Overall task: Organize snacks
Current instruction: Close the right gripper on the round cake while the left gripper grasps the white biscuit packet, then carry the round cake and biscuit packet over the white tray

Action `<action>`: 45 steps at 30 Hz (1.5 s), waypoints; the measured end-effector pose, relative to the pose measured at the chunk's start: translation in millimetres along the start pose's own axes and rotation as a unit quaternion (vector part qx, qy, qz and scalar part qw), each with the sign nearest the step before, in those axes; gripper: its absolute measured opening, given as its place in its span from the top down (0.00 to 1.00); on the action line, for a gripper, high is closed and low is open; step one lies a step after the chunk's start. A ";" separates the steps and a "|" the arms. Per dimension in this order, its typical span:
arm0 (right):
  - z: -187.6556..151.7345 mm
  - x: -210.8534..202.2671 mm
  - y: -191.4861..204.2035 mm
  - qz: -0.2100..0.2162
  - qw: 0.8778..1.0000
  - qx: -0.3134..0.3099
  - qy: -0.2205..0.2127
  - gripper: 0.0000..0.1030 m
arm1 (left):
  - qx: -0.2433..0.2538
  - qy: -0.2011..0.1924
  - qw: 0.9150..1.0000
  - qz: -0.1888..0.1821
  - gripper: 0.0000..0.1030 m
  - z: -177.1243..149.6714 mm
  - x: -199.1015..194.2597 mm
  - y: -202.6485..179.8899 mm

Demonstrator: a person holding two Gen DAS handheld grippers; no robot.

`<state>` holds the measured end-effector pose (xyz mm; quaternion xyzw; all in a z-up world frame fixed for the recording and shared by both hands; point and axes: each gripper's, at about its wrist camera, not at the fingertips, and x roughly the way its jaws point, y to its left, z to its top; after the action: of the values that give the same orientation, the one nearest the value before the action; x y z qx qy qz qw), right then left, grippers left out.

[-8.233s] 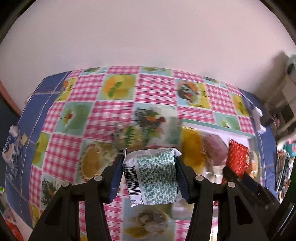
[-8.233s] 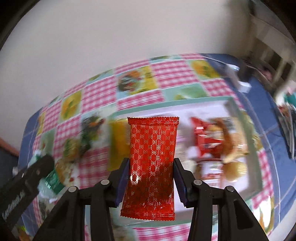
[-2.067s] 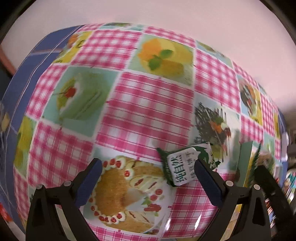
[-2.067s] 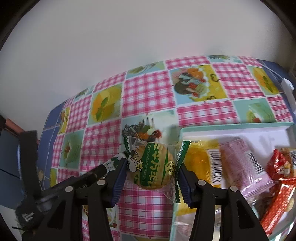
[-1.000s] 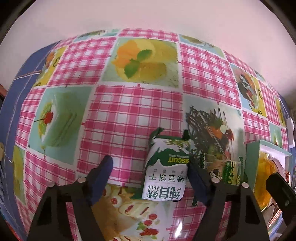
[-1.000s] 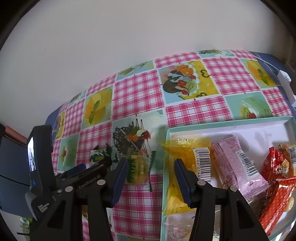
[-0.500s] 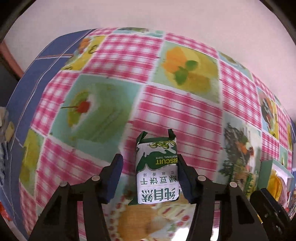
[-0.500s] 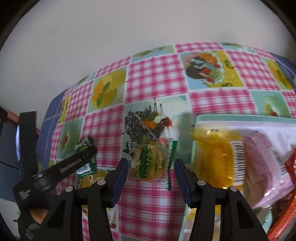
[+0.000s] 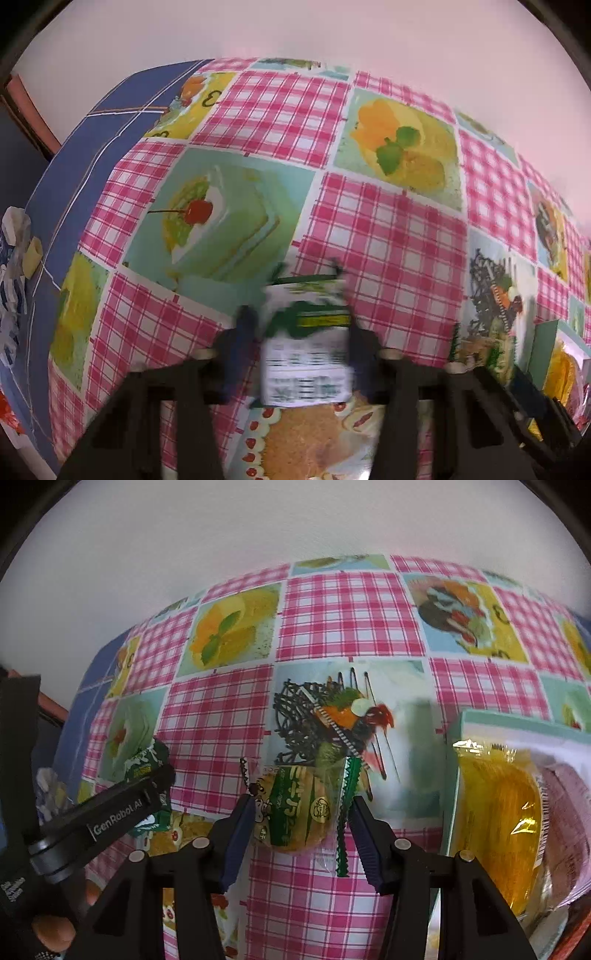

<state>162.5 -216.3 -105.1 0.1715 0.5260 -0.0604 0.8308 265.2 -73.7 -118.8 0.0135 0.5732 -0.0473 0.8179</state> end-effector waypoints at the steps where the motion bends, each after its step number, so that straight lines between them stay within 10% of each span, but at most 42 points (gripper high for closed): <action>1: 0.6 1.1 0.5 0.004 1.000 -0.001 0.002 0.48 | -0.001 0.002 1.000 -0.001 0.60 -1.5 -1.9 0.0; 10: 2.4 3.0 -6.0 0.063 0.997 0.033 0.013 0.39 | -0.006 0.001 1.000 -0.007 0.60 -17.8 -10.9 1.8; 19: -0.3 13.6 26.2 -0.017 0.999 -0.031 0.009 0.48 | -0.008 -0.002 1.000 -0.007 0.60 -19.4 -9.8 9.3; 27: -8.9 -13.7 15.2 0.003 1.000 -0.013 -0.009 0.49 | -0.010 0.010 0.999 -0.038 0.60 -39.3 -30.0 7.9; 45: -93.5 -161.5 -157.3 -0.064 0.986 0.138 -0.062 0.48 | 0.125 0.051 0.975 -0.178 0.60 -133.2 -122.0 -162.7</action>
<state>-32.5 -343.5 -31.7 0.2465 0.4701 -0.1962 0.8245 84.2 -217.8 -44.6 0.0157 0.5967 -0.2626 0.7582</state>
